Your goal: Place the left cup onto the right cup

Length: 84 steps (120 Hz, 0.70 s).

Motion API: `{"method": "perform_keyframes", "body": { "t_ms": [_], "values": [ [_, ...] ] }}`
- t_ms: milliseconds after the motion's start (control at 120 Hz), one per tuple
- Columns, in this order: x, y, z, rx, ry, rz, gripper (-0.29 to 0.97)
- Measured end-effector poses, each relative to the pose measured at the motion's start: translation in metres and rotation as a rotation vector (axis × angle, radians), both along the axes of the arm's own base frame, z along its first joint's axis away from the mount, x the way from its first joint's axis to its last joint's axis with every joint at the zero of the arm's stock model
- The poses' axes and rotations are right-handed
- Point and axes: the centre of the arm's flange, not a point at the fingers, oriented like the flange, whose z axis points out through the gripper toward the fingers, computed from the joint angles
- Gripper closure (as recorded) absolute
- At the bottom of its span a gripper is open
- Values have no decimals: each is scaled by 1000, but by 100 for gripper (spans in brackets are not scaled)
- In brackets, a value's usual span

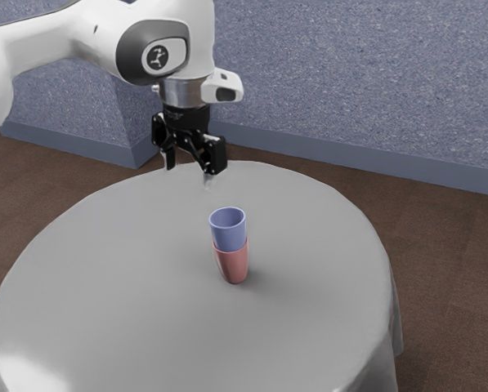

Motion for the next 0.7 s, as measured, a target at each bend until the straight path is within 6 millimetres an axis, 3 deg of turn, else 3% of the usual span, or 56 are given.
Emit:
{"method": "perform_keyframes", "body": {
  "t_ms": [233, 700],
  "values": [
    [-15, 20, 9, 11, -5, 4, 0],
    [-14, 58, 11, 11, -5, 26, 0]
  ]
}}
